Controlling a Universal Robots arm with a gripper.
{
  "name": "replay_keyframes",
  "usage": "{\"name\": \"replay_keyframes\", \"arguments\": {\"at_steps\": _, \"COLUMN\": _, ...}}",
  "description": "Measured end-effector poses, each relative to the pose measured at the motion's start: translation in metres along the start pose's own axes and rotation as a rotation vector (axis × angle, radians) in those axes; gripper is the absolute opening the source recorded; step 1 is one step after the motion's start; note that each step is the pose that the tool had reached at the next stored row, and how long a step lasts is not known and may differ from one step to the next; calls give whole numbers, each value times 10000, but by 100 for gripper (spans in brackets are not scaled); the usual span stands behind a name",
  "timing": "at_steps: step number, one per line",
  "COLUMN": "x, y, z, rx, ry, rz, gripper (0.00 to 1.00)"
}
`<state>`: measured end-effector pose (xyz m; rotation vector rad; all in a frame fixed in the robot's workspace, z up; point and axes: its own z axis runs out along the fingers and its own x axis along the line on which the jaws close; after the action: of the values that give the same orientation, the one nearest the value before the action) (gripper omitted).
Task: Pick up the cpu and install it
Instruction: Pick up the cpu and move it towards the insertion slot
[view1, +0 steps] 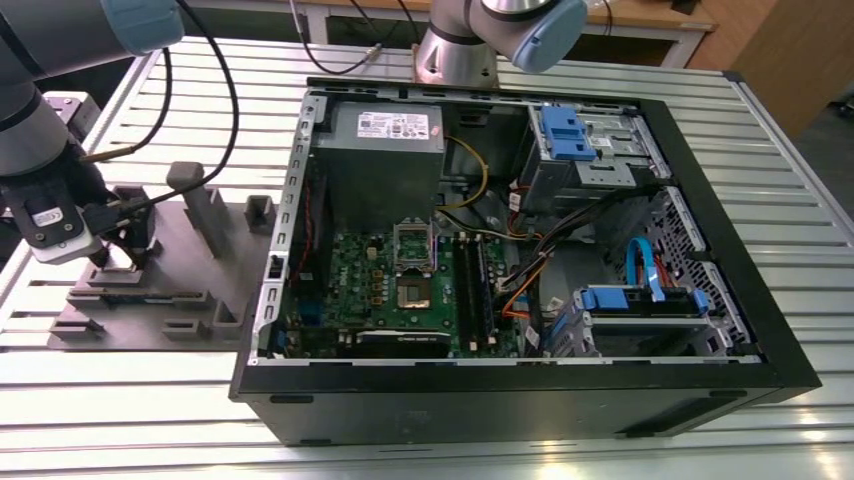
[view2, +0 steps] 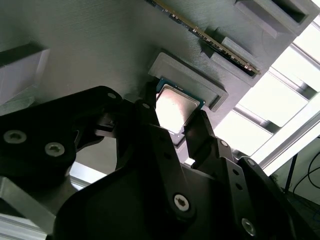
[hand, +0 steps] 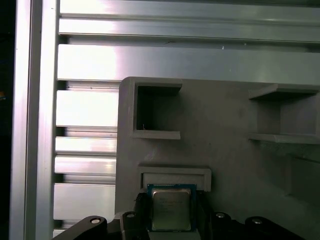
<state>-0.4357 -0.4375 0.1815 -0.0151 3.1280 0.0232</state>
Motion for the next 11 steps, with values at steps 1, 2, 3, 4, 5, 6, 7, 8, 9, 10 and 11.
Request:
{"name": "replay_keyframes", "arguments": {"at_steps": 1, "x": 0, "y": 0, "z": 0, "rx": 0, "ry": 0, "rz": 0, "gripper": 47}}
{"name": "replay_keyframes", "arguments": {"at_steps": 2, "x": 0, "y": 0, "z": 0, "rx": 0, "ry": 0, "rz": 0, "gripper": 47}}
{"name": "replay_keyframes", "arguments": {"at_steps": 3, "x": 0, "y": 0, "z": 0, "rx": 0, "ry": 0, "rz": 0, "gripper": 47}}
{"name": "replay_keyframes", "arguments": {"at_steps": 4, "x": 0, "y": 0, "z": 0, "rx": 0, "ry": 0, "rz": 0, "gripper": 47}}
{"name": "replay_keyframes", "arguments": {"at_steps": 5, "x": 0, "y": 0, "z": 0, "rx": -1, "ry": -1, "rz": 0, "gripper": 47}}
{"name": "replay_keyframes", "arguments": {"at_steps": 6, "x": 1, "y": 0, "z": 0, "rx": 0, "ry": 0, "rz": 0, "gripper": 48}}
{"name": "replay_keyframes", "arguments": {"at_steps": 7, "x": 1, "y": 0, "z": 0, "rx": 0, "ry": 0, "rz": 0, "gripper": 48}}
{"name": "replay_keyframes", "arguments": {"at_steps": 8, "x": 1, "y": 0, "z": 0, "rx": 0, "ry": 0, "rz": 0, "gripper": 54}}
{"name": "replay_keyframes", "arguments": {"at_steps": 9, "x": 1, "y": 0, "z": 0, "rx": 0, "ry": 0, "rz": 0, "gripper": 54}}
{"name": "replay_keyframes", "arguments": {"at_steps": 10, "x": 1, "y": 0, "z": 0, "rx": 0, "ry": 0, "rz": 1, "gripper": 54}}
{"name": "replay_keyframes", "arguments": {"at_steps": 11, "x": 1, "y": 0, "z": 0, "rx": 0, "ry": 0, "rz": 0, "gripper": 54}}
